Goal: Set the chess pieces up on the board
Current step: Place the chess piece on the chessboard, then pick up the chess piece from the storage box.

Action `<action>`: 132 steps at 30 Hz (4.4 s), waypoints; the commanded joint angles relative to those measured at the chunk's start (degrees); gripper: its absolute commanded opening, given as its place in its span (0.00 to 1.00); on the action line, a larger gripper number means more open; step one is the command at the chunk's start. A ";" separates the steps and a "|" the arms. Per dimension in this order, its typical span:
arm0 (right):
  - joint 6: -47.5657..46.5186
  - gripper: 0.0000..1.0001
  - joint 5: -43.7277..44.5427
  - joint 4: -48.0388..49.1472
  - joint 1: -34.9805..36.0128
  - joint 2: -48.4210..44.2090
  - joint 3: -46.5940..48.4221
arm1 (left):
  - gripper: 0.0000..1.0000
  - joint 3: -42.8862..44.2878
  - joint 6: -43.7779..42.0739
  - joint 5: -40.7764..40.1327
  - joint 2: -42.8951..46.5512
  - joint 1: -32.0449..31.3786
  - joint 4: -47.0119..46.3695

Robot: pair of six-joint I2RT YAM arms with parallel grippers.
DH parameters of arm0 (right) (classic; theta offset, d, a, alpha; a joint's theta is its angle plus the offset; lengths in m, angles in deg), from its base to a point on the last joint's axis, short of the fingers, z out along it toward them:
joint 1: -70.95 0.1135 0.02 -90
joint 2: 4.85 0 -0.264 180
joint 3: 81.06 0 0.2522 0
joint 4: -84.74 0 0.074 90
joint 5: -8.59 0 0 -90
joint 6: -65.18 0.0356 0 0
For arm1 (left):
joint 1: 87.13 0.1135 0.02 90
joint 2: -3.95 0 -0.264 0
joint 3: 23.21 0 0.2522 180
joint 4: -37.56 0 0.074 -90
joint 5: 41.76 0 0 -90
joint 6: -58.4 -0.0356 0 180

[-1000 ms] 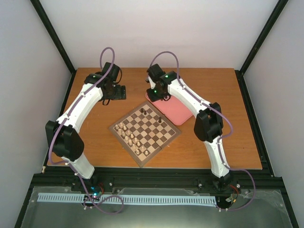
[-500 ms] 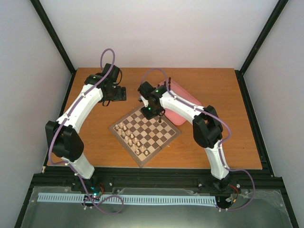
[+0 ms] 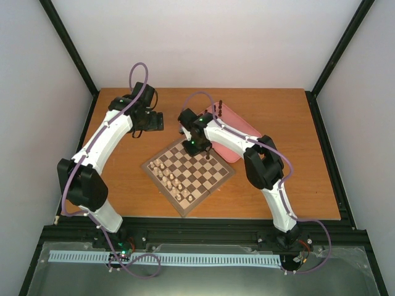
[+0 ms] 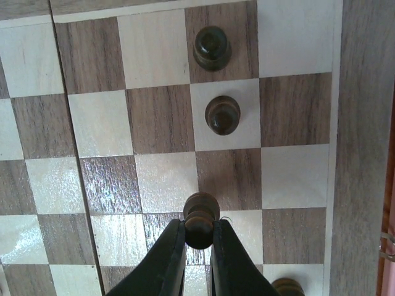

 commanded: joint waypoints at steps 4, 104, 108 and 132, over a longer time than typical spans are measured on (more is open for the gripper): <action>-0.21 0.06 -0.36 -0.21 -0.33 1.63 2.89 | 1.00 0.12 -0.02 -0.71 1.31 0.49 -0.50; 1.37 0.37 0.66 -1.75 -15.62 18.21 24.84 | 1.00 2.49 -0.40 -0.70 -1.67 0.49 0.73; 1.57 0.35 0.69 -1.87 -15.63 18.79 25.15 | 1.00 2.66 -0.41 -0.66 -1.70 0.49 0.82; 1.60 0.03 1.89 -1.23 -15.55 16.63 25.34 | 1.00 1.94 -0.24 -0.44 -1.16 0.49 0.69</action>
